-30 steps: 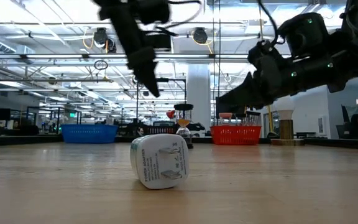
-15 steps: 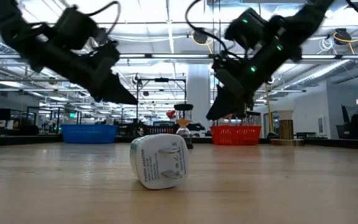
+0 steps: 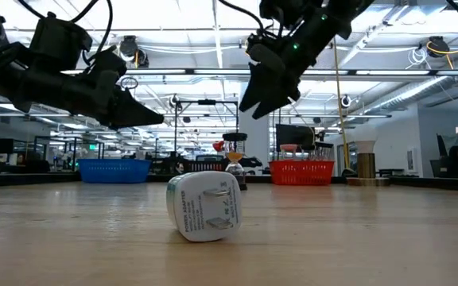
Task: Pick & Place Office items
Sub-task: Put the black hourglass into the red bin
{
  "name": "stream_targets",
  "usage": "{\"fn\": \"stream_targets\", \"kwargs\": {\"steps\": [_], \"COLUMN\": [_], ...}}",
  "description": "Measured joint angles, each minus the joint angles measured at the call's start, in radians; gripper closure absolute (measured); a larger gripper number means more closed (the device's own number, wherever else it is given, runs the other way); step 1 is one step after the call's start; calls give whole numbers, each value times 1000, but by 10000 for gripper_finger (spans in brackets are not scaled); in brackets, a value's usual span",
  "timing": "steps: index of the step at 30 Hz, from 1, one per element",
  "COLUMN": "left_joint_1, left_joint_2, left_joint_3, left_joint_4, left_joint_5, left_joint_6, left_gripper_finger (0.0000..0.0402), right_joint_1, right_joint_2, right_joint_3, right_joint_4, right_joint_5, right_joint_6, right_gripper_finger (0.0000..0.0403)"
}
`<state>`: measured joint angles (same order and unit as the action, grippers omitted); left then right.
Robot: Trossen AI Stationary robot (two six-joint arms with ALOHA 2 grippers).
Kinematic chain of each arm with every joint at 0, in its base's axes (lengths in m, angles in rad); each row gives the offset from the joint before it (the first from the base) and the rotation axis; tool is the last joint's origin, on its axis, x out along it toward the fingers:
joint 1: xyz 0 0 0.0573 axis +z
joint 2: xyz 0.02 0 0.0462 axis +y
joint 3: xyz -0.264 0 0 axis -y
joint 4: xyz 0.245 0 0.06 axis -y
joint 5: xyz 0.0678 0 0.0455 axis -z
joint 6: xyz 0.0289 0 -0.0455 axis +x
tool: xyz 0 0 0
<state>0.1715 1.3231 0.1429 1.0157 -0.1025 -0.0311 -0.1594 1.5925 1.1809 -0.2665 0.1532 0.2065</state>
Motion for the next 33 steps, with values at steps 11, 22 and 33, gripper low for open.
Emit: {"fn": "stream_targets", "kwargs": {"steps": [11,22,33], "left_joint_1": [0,0,26], "left_joint_2": [0,0,0], "left_joint_3": [0,0,0], "left_joint_4": [-2,-18,-26], "left_joint_5": [-3,-3,-63], "left_joint_6": [2,2,5], "left_gripper_finger": [380,380,380], "right_joint_1": [-25,-25,-24], "right_joint_2": [112,203,209], "right_joint_3": [3,1,1], "right_joint_4": [69,187,203], "right_joint_5": [-51,-25,-24], "right_joint_6": [-72,-132,-133], "right_gripper_finger": [48,53,160]}}
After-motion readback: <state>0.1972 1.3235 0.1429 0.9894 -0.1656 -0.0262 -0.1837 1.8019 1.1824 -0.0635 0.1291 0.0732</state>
